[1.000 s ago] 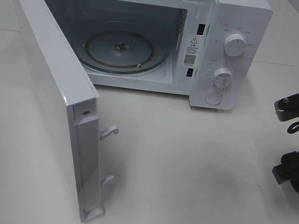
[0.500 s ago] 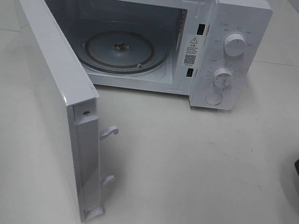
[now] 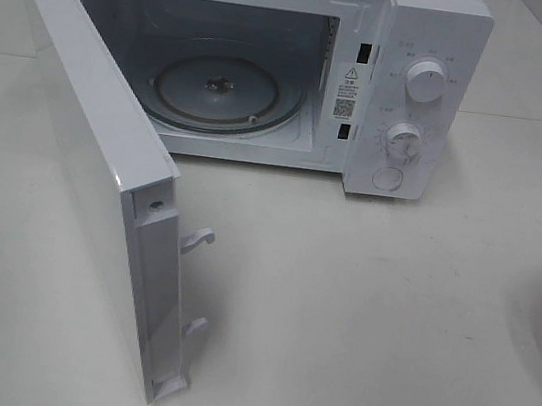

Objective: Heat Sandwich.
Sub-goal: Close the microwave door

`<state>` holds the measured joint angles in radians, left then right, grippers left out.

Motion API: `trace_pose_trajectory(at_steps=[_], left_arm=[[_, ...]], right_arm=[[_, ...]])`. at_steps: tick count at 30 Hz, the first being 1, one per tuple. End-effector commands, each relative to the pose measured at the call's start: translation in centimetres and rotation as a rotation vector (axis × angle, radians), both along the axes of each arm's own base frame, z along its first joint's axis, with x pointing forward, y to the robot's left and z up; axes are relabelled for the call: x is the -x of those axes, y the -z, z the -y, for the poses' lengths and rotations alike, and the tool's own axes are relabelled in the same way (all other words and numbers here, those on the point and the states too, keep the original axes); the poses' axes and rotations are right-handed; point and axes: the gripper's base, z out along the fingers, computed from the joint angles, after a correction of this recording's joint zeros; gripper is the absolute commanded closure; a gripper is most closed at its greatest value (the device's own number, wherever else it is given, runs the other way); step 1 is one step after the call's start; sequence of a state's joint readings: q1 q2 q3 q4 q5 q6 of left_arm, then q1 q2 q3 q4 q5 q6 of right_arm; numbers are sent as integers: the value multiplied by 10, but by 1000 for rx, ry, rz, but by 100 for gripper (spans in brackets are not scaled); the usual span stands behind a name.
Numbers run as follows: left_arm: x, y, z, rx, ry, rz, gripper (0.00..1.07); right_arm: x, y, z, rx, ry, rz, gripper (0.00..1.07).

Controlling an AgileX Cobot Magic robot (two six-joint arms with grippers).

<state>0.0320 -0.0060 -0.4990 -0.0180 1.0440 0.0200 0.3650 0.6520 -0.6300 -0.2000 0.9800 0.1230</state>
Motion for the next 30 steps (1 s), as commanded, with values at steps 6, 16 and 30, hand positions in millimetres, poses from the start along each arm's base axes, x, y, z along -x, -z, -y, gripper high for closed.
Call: trace_pose_trajectory(at_steps=[6, 16, 30], left_arm=[[3, 1, 0, -3, -7, 30, 9], [3, 1, 0, -3, -7, 30, 9], [3, 1, 0, -3, -7, 30, 9]], right_arm=[[31, -8, 11, -39, 12, 52, 31], [71, -8, 26, -117, 45, 242, 31], [101, 15, 29, -152, 159, 423, 31]])
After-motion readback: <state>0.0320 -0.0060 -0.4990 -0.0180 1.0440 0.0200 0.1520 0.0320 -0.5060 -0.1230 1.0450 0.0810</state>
